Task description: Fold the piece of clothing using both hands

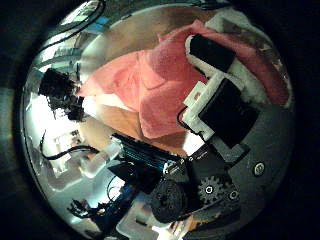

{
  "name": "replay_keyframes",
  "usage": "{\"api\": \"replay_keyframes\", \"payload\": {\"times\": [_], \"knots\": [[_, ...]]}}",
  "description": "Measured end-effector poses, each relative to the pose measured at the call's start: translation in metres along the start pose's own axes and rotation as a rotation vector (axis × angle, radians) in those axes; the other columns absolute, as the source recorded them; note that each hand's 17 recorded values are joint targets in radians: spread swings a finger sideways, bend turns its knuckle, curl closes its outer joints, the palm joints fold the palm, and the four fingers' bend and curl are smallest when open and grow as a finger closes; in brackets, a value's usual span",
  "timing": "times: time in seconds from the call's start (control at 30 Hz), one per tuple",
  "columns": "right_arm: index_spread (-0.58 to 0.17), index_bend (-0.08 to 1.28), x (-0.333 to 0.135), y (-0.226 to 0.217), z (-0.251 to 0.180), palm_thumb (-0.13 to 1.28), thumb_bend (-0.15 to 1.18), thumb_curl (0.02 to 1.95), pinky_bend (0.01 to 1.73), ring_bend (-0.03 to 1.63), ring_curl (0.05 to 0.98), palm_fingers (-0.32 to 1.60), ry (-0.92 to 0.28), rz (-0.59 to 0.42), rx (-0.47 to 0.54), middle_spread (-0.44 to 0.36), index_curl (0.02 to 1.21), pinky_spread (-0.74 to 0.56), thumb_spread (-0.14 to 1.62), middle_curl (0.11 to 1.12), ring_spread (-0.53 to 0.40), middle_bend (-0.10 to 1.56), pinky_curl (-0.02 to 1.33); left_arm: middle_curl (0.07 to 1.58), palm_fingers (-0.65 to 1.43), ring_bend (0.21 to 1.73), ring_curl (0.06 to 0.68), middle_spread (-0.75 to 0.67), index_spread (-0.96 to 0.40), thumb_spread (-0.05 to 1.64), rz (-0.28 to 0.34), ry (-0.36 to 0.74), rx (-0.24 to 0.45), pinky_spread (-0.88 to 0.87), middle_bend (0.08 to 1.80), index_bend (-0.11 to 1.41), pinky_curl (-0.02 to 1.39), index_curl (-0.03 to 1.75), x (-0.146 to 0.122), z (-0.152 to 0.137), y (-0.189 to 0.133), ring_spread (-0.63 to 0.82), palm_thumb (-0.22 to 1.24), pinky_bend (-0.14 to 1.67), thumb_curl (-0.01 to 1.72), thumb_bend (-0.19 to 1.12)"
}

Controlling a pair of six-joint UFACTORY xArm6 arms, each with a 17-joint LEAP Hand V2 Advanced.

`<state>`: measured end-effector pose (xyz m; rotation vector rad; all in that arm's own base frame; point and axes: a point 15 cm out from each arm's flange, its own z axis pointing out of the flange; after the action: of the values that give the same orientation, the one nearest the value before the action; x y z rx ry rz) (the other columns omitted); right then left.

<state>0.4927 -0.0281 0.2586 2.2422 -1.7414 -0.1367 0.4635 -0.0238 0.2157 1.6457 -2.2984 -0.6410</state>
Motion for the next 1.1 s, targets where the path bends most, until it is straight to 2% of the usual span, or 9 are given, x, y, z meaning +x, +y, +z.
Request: {"api": "replay_keyframes", "payload": {"times": [0.2, 0.4, 0.47, 0.6, 0.63, 0.7, 0.83, 0.97, 1.1], "knots": [[-0.380, 0.88, 0.001, -0.029, 0.032, 0.96, -0.01, 0.62, 1.24, 1.33, 0.798, 0.97, 0.010, -0.011, -0.089, -0.188, 1.05, -0.24, 1.19, 0.94, -0.266, 1.16, 0.92, 1.05, 0.98, 1.28, 0.517, -0.63, -0.39, 1.14, -0.015, -0.001, 0.010, -0.68, 0.89, 0.17, 0.71, 1.63, -0.004, 0.014, -0.033, -0.48, 0.73, 0.95, 0.69, -0.02], [-0.389, 0.83, 0.007, -0.044, 0.049, 0.91, -0.02, 0.59, 1.20, 1.32, 0.791, 0.95, 0.017, 0.015, -0.077, -0.191, 1.05, -0.27, 1.20, 0.93, -0.264, 1.15, 0.91, 1.04, 0.96, 1.27, 0.515, -0.62, -0.38, 1.10, -0.044, 0.005, 0.016, -0.68, 0.89, 0.18, 0.72, 1.61, -0.012, 0.026, -0.052, -0.48, 0.68, 0.90, 0.63, -0.03], [-0.401, 0.66, 0.009, -0.045, 0.051, 0.87, -0.03, 0.57, 1.19, 1.33, 0.770, 0.79, 0.016, 0.021, -0.079, -0.205, 1.00, -0.32, 1.21, 0.89, -0.271, 1.05, 0.88, 1.03, 0.96, 1.26, 0.515, -0.62, -0.38, 1.09, -0.064, 0.005, 0.010, -0.69, 0.89, 0.19, 0.72, 1.59, -0.015, 0.031, -0.056, -0.48, 0.66, 0.88, 0.61, -0.03], [-0.406, 0.21, 0.021, -0.055, 0.053, 0.83, -0.02, 0.54, 1.22, 1.34, 0.741, 0.24, 0.009, 0.055, -0.032, -0.207, 0.85, -0.40, 1.24, 0.80, -0.295, 0.79, 0.84, 1.02, 0.90, 1.22, 0.509, -0.62, -0.39, 1.09, -0.088, 0.013, 0.015, -0.69, 0.86, 0.20, 0.73, 1.55, -0.021, 0.036, -0.063, -0.49, 0.64, 0.83, 0.57, -0.03], [-0.417, 0.22, 0.025, -0.058, 0.052, 0.82, -0.02, 0.53, 1.13, 1.23, 0.710, 0.04, 0.008, 0.063, -0.014, -0.193, 0.81, -0.33, 1.25, 0.76, -0.265, 0.71, 0.83, 1.01, 0.90, 1.22, 0.506, -0.62, -0.39, 1.10, -0.096, 0.014, 0.015, -0.69, 0.86, 0.20, 0.73, 1.54, -0.023, 0.036, -0.062, -0.49, 0.63, 0.82, 0.56, -0.03], [-0.435, 0.20, 0.036, -0.058, 0.047, 0.79, -0.03, 0.51, 1.05, 1.07, 0.638, -0.07, 0.006, 0.085, 0.013, -0.174, 0.72, -0.21, 1.26, 0.69, -0.209, 0.61, 0.79, 1.00, 0.90, 1.21, 0.505, -0.62, -0.39, 1.11, -0.103, 0.016, 0.012, -0.69, 0.84, 0.20, 0.73, 1.52, -0.024, 0.035, -0.060, -0.49, 0.62, 0.79, 0.55, -0.03], [-0.433, 0.18, 0.054, -0.050, 0.023, 0.70, -0.03, 0.48, 0.94, 0.88, 0.522, -0.06, 0.007, 0.123, 0.066, -0.140, 0.62, 0.04, 1.27, 0.59, -0.097, 0.46, 0.70, 0.97, 0.78, 1.22, 0.515, -0.61, -0.40, 1.11, -0.121, 0.025, 0.013, -0.70, 0.76, 0.16, 0.76, 1.45, -0.033, 0.032, -0.054, -0.49, 0.61, 0.78, 0.52, -0.02], [-0.418, 0.16, 0.071, -0.034, -0.014, 0.62, -0.03, 0.45, 0.86, 0.82, 0.472, 0.00, -0.028, 0.172, 0.150, -0.125, 0.55, 0.21, 1.29, 0.54, -0.042, 0.43, 0.64, 0.92, 0.39, 1.32, 0.564, -0.50, -0.37, 1.12, -0.136, 0.031, 0.026, -0.68, 0.46, 0.07, 0.83, 1.31, -0.041, 0.024, -0.047, -0.47, 0.59, 0.92, 0.49, -0.02], [-0.388, 0.15, 0.083, -0.009, -0.048, 0.57, -0.02, 0.40, 0.78, 0.85, 0.450, 0.09, -0.057, 0.214, 0.211, -0.099, 0.48, 0.30, 1.33, 0.52, -0.036, 0.46, 0.58, 0.81, -0.07, 1.16, 0.525, -0.19, -0.23, 1.15, -0.152, 0.049, 0.032, -0.55, 0.26, 0.07, 0.85, 1.08, -0.049, 0.014, -0.033, -0.27, 0.43, 0.91, 0.44, -0.05]]}}
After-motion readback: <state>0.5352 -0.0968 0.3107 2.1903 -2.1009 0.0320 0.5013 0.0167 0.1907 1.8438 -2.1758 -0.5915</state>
